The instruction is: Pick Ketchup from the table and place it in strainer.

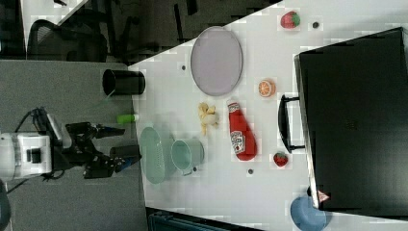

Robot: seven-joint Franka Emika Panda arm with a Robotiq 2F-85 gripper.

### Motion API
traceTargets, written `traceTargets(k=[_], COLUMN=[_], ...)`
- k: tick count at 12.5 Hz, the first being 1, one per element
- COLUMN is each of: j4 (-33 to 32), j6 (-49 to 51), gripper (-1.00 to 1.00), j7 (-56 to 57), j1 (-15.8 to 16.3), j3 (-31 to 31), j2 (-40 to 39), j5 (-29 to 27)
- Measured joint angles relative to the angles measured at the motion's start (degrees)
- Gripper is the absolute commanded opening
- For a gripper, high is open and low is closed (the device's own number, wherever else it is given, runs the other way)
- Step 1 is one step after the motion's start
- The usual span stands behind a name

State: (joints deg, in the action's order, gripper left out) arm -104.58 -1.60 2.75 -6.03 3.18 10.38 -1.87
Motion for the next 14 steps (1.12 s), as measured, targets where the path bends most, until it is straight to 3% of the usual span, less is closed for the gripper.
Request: traceTargets(k=[6, 11, 14], j4=[-10.1, -24.8, -27.1], j6=[-10.6, -25.0, -35.2], gripper=[1.0, 1.0, 1.0], j7=[16.3, 36.6, 44.1], j1=[-0.4, 0.0, 0.2], j3=[1.4, 1.5, 2.0], j2=[-8.7, -12.3, -13.9], j5=[0.4, 0.6, 0.2])
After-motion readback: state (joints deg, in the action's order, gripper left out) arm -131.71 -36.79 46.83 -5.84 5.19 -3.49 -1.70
